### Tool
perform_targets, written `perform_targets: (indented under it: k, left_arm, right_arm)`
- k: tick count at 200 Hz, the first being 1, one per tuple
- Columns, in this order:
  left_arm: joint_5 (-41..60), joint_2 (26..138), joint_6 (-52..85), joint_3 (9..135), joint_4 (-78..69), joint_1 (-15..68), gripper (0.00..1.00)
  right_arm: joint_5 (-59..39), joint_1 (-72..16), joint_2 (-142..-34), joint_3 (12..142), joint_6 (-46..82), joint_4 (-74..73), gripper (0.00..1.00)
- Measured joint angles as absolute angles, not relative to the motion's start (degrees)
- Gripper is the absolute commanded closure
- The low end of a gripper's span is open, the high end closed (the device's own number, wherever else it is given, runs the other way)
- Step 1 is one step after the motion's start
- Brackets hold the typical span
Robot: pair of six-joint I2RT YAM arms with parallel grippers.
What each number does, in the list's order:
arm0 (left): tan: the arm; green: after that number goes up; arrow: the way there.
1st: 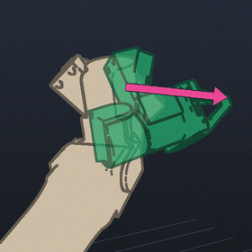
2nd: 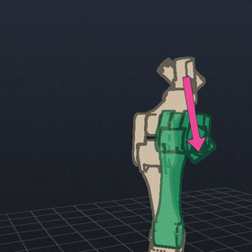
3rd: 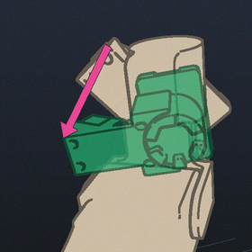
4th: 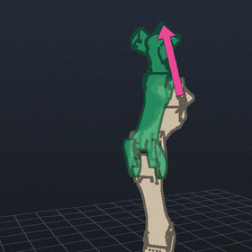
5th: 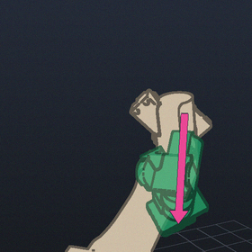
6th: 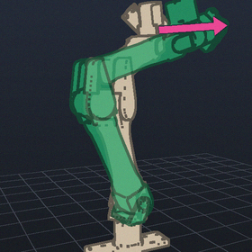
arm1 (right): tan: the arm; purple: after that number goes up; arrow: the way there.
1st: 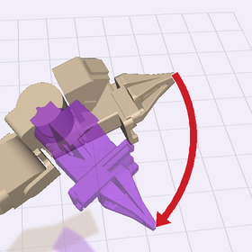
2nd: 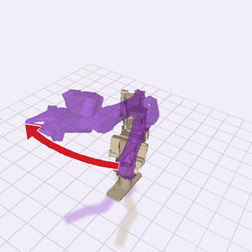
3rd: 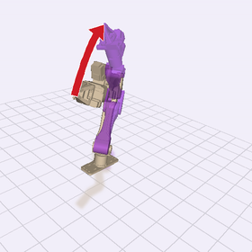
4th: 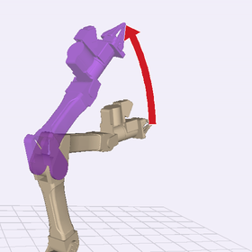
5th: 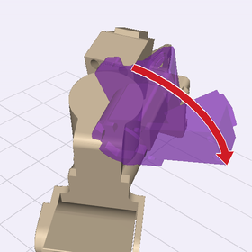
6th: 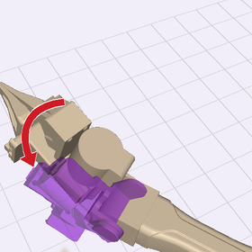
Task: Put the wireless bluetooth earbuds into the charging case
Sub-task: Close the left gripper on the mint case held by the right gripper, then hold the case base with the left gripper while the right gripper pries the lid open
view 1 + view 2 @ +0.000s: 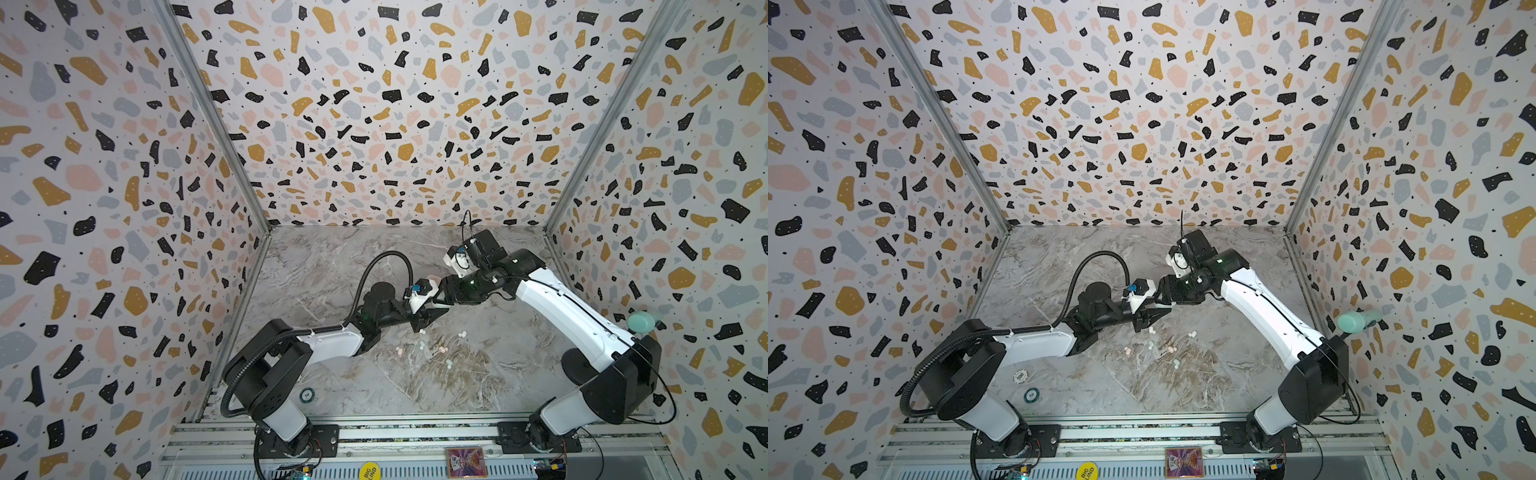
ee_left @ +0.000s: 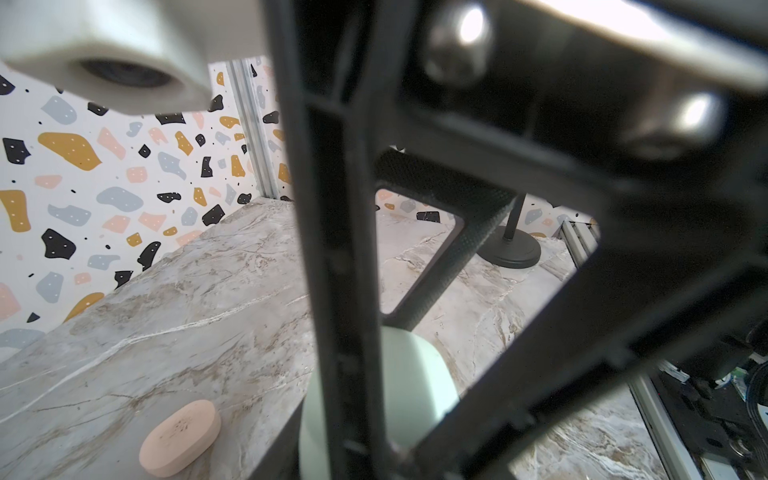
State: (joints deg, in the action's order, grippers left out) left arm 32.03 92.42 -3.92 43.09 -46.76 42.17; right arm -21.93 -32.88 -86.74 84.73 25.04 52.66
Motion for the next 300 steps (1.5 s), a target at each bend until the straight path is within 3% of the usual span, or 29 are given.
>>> perform_targets:
  k: [128, 222, 300]
  left_arm:
    - [31.2, 91.6, -5.3, 42.6, -46.4, 42.2, 0.65]
    - [31.0, 91.5, -3.0, 41.6, -48.4, 42.2, 0.68]
    - [35.6, 87.5, 7.0, 35.8, -53.3, 42.2, 0.68]
  right_arm:
    - [-22.8, -32.9, -86.7, 84.7, 25.3, 52.3, 0.47]
    - [-23.7, -32.4, -86.5, 84.6, 25.9, 51.8, 0.18]
    - [-24.6, -27.4, -78.0, 82.7, 18.7, 52.0, 0.11]
